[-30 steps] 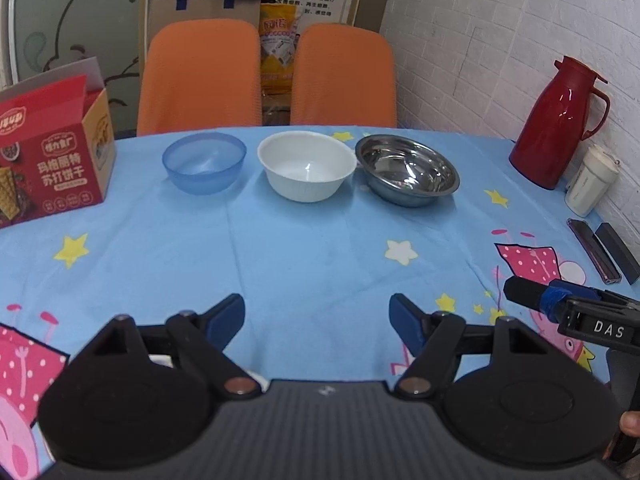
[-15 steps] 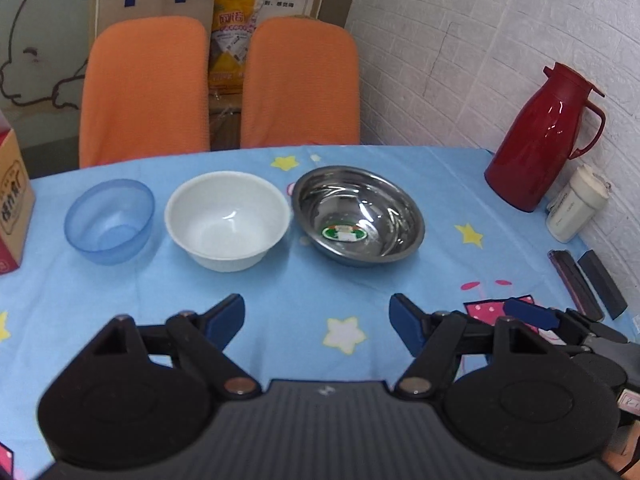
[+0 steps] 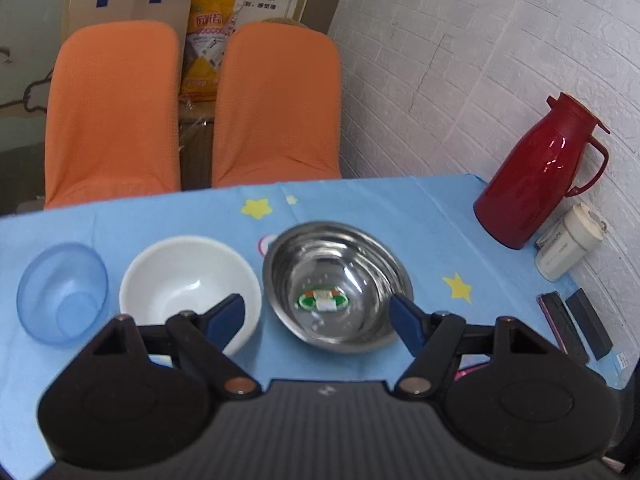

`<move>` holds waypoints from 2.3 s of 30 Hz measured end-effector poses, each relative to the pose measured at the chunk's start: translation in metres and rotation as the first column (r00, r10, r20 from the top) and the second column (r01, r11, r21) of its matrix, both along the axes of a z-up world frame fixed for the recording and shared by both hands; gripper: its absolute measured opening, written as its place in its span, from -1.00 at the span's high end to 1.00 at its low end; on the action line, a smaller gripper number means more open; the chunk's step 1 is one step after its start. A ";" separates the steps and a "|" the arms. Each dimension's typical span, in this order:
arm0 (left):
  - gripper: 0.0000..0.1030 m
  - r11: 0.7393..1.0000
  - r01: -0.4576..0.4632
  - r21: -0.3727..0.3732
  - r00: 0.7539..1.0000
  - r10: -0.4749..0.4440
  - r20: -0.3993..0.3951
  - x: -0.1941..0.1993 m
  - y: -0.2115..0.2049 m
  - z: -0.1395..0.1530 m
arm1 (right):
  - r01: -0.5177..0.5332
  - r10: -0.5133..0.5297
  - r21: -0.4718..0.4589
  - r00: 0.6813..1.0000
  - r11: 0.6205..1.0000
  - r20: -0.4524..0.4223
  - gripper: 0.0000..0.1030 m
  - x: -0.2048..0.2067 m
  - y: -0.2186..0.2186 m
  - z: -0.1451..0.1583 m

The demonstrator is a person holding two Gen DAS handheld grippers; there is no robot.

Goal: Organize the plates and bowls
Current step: 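Move the left gripper to the steel bowl and into its rim, then close the left gripper on the steel bowl rim and lift it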

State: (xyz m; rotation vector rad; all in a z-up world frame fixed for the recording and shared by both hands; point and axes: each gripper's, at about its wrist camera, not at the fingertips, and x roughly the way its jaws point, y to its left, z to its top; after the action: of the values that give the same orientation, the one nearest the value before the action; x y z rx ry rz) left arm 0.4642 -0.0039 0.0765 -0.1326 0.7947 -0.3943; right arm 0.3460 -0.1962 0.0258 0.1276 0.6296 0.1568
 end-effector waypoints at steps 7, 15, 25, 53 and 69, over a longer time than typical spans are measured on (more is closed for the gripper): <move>-0.40 0.992 0.099 0.084 0.990 -0.090 -0.107 0.085 -0.025 -0.035 | 0.017 -0.017 -0.013 0.999 1.000 -0.049 -0.57 0.054 -0.002 -0.005; -0.40 0.978 0.143 0.154 0.981 -0.119 -0.152 0.125 -0.055 -0.074 | 0.018 -0.027 -0.064 0.990 0.998 -0.138 -0.57 0.098 -0.006 -0.033; -0.40 0.970 0.148 0.193 0.984 -0.126 -0.122 0.122 -0.067 -0.086 | 0.000 -0.016 -0.120 0.992 0.993 -0.125 -0.57 0.104 0.007 -0.046; -0.22 0.935 0.253 0.249 0.964 -0.223 -0.142 0.104 -0.088 -0.089 | -0.074 0.071 -0.039 0.994 0.996 -0.083 -0.52 0.085 0.022 -0.034; -0.22 0.939 0.247 0.241 0.968 -0.229 -0.101 0.022 -0.080 -0.054 | -0.055 0.054 -0.036 0.997 0.998 -0.053 -0.54 0.025 0.028 -0.005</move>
State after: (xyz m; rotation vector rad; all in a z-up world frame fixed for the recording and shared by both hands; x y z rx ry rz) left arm 0.4861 -0.0837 0.0225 0.1911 0.9290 -0.5153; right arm 0.3711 -0.1686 0.0209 0.0785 0.6874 0.1948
